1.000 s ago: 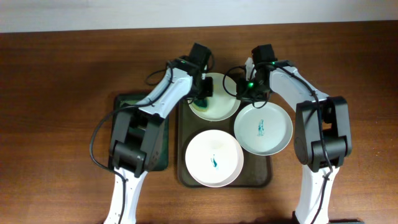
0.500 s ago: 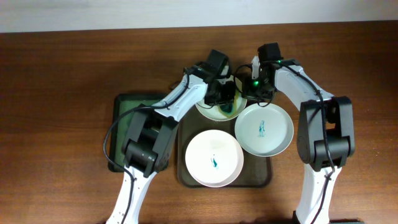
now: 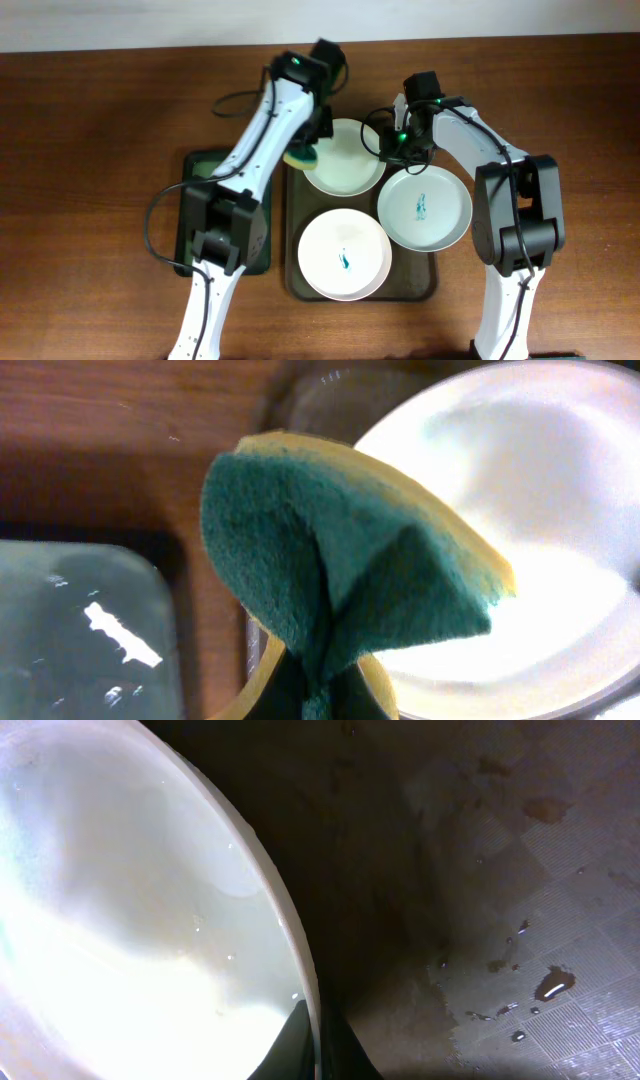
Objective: Clean dirty plates on tray and stack at the side
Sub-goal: 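Return the sponge to the small green tray with the left gripper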
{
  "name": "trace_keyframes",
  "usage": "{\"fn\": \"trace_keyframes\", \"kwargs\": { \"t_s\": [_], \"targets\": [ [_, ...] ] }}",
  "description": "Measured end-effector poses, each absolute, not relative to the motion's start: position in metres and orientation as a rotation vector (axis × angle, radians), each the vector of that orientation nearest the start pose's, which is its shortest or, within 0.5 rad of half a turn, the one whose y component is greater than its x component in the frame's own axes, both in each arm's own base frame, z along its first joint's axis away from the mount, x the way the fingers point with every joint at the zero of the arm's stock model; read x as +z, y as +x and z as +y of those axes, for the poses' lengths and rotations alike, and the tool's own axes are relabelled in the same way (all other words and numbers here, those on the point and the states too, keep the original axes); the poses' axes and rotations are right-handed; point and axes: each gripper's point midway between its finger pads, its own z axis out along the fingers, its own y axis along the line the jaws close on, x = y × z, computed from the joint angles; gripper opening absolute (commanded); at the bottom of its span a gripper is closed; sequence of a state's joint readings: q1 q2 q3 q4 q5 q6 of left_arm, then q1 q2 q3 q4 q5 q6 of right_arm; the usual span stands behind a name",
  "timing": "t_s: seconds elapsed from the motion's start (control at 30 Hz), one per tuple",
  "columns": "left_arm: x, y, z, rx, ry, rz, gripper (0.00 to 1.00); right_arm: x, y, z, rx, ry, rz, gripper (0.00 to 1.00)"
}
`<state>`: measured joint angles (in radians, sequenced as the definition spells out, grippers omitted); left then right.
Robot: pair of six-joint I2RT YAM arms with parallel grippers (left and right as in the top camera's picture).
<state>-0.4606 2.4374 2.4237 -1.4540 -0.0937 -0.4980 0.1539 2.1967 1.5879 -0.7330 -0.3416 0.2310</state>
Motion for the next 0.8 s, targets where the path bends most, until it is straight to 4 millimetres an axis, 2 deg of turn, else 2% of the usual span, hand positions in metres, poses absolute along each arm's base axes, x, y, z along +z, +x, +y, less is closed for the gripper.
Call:
{"fn": "trace_keyframes", "kwargs": {
  "t_s": [0.03,0.07,0.1,0.17,0.23,0.27,0.37,0.4,0.47,0.53,0.6,0.63,0.67,0.7,0.73,0.77,0.8],
  "targets": [
    [0.109,0.445,-0.197,0.06,-0.062,3.015,0.0,0.007,0.449,0.128,0.56,0.05,2.932,0.04],
    [0.126,0.432,-0.175,0.126,-0.057,3.068,0.0,0.007,0.448,0.127,0.558,0.036,2.933,0.04],
    [0.138,0.434,-0.16,0.142,-0.043,3.057,0.0,0.007,0.448,0.127,0.556,0.017,2.931,0.04],
    [0.141,0.444,-0.138,0.152,-0.035,3.045,0.0,0.007,0.448,0.127,0.554,-0.004,2.929,0.04],
    [0.132,0.445,-0.114,0.174,-0.037,3.085,0.0,0.006,0.446,0.127,0.551,-0.014,2.938,0.04],
    [0.121,0.441,-0.105,0.194,-0.04,3.129,0.0,0.006,0.446,0.126,0.551,-0.013,2.941,0.04],
    [0.08,0.41,-0.08,0.245,-0.076,3.317,0.0,0.006,0.443,0.125,0.55,-0.008,2.954,0.04],
    [0.074,0.403,-0.076,0.219,-0.079,3.359,0.0,0.006,0.443,0.125,0.55,-0.009,2.954,0.04],
    [0.075,0.397,-0.073,0.178,-0.067,3.379,0.0,0.006,0.442,0.125,0.55,-0.008,2.96,0.04],
    [0.116,0.381,-0.069,0.174,-0.049,3.308,0.0,0.006,0.44,0.125,0.55,-0.005,2.966,0.04],
    [0.169,0.367,-0.06,0.126,-0.071,3.107,0.0,0.006,0.44,0.124,0.549,-0.005,2.968,0.05],
    [0.184,0.366,-0.055,0.064,-0.109,2.944,0.0,0.006,0.44,0.124,0.548,-0.006,2.968,0.07],
    [0.181,0.362,-0.052,0.025,-0.126,2.877,0.0,0.006,0.44,0.124,0.545,-0.007,2.968,0.08],
    [0.168,0.366,-0.052,-0.002,-0.137,2.837,0.0,0.006,0.442,0.124,0.545,-0.01,2.959,0.08],
    [0.145,0.374,-0.055,-0.03,-0.138,2.798,0.0,0.006,0.444,0.124,0.543,-0.013,2.951,0.04],
    [0.103,0.368,-0.057,-0.046,-0.134,2.833,0.0,0.007,0.447,0.124,0.539,-0.015,2.939,0.04],
    [0.076,0.36,-0.057,-0.045,-0.132,2.872,0.05,0.007,0.447,0.124,0.539,-0.02,2.937,0.04]
  ]
}}
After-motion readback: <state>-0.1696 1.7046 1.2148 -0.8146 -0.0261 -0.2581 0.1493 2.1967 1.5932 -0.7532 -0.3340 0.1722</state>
